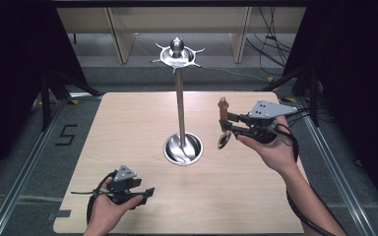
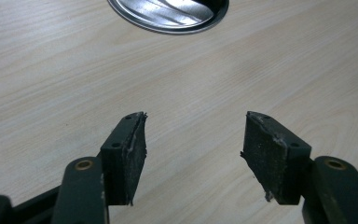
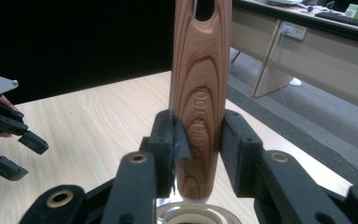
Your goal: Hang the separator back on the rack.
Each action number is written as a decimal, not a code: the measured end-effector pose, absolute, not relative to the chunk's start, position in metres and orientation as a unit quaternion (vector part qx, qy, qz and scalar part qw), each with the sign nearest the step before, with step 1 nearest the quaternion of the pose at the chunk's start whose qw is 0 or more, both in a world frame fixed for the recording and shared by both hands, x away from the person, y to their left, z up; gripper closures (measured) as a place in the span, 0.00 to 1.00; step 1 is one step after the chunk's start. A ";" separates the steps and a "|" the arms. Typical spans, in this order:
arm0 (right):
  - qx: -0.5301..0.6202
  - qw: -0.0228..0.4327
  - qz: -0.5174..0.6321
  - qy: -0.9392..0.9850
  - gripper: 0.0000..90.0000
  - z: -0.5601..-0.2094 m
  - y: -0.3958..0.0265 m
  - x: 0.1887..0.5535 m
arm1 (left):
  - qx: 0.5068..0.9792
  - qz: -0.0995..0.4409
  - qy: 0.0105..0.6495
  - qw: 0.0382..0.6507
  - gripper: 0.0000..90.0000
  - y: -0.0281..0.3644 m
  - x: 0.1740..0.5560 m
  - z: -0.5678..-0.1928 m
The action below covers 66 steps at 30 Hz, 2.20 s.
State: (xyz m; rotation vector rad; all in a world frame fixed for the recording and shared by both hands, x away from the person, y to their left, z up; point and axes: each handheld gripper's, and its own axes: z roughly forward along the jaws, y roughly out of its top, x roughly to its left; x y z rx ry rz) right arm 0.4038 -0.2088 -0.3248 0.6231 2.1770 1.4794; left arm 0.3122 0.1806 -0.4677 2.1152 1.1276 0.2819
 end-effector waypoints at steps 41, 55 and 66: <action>0.222 0.220 0.539 0.782 0.76 -0.307 -0.203 0.408 | 0.821 0.107 0.434 0.355 0.43 0.181 0.312 -0.467; 0.222 0.225 0.541 0.780 0.76 -0.304 -0.202 0.411 | 0.810 0.110 0.444 0.366 0.43 0.178 0.312 -0.468; 0.217 0.218 0.541 0.783 0.76 -0.297 -0.198 0.413 | 0.810 0.108 0.443 0.367 0.43 0.178 0.312 -0.469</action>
